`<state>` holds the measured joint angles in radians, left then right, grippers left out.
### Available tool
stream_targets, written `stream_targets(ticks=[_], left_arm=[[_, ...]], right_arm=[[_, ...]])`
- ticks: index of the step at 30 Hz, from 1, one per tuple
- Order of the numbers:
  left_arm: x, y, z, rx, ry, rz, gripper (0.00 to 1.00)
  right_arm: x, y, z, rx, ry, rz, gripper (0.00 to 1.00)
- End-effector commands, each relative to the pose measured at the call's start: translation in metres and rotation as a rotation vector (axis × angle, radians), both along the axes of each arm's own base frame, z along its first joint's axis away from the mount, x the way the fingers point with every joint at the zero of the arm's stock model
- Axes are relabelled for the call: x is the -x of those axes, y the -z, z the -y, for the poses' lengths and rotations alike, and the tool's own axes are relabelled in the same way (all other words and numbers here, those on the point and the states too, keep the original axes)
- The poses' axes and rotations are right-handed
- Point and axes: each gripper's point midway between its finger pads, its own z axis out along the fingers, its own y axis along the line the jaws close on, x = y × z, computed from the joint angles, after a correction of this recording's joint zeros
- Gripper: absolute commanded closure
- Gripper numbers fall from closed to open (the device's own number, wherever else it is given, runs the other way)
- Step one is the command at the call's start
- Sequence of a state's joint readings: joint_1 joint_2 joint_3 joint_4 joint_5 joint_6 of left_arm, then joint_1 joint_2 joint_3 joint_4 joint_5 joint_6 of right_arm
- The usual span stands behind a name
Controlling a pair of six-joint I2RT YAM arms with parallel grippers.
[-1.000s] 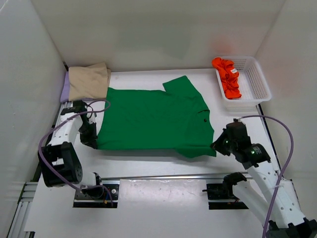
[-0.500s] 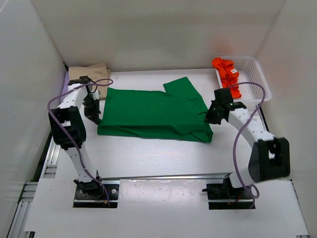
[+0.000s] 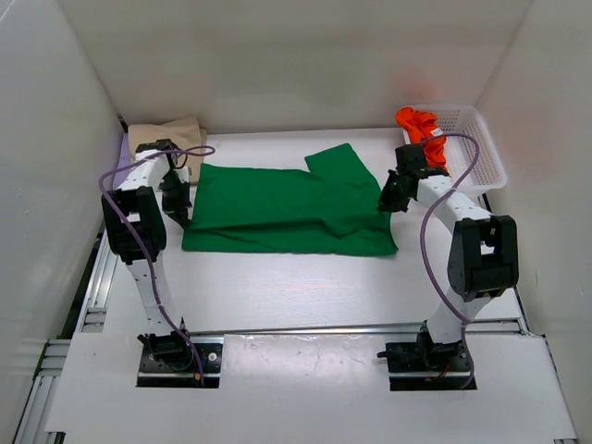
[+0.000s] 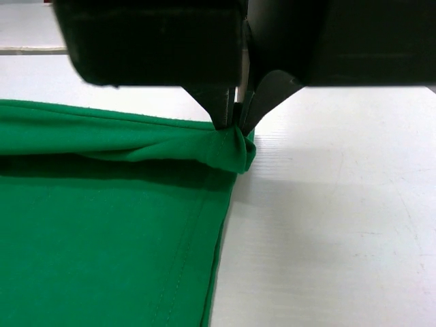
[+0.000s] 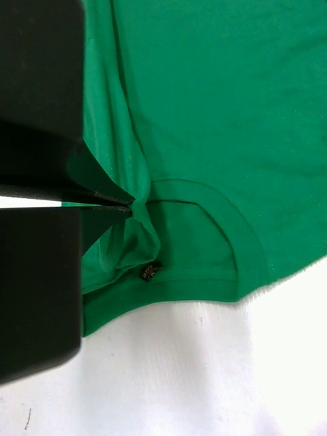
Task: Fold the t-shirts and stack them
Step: Fold the flattened tshirt in 1/3 of the way
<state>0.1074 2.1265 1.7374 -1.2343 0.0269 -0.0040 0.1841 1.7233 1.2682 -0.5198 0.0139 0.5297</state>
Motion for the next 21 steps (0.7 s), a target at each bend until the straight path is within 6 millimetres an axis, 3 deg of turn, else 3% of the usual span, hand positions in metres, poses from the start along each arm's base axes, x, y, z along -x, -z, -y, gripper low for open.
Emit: stream_targets(ticks=[1, 7, 10, 12, 14, 16, 19, 20, 21], left_arm=[[-0.009, -0.012, -0.004, -0.019, 0.002, 0.04, 0.9], [-0.012, -0.011, 0.001, 0.011, 0.003, 0.045, 0.85], [-0.017, -0.012, 0.002, 0.021, 0.003, 0.057, 0.71], [-0.021, -0.015, 0.005, 0.039, 0.004, 0.07, 0.53], [-0.032, -0.028, 0.006, 0.043, 0.005, 0.122, 0.46], [-0.043, -0.04, -0.006, 0.023, -0.015, 0.177, 0.38], [-0.056, -0.069, -0.022, 0.003, -0.045, 0.295, 0.38], [-0.054, -0.087, -0.022, -0.004, -0.044, 0.345, 0.42], [-0.043, -0.081, -0.005, 0.005, -0.008, 0.326, 0.42]], right_arm=[[-0.013, -0.006, 0.019, 0.039, 0.02, 0.027, 1.0], [-0.027, -0.009, 0.029, 0.054, 0.049, 0.037, 1.0], [-0.034, -0.007, 0.024, 0.042, 0.029, 0.014, 1.0], [-0.035, -0.003, 0.022, 0.037, 0.024, -0.002, 1.0], [-0.038, -0.001, 0.021, 0.032, 0.033, -0.007, 1.0], [-0.039, 0.006, 0.023, 0.04, 0.046, -0.029, 1.0], [-0.046, 0.007, 0.023, 0.038, 0.081, -0.043, 1.0], [-0.046, 0.01, 0.023, 0.037, 0.089, -0.061, 1.0], [-0.048, 0.006, 0.019, 0.014, 0.087, -0.054, 1.0]])
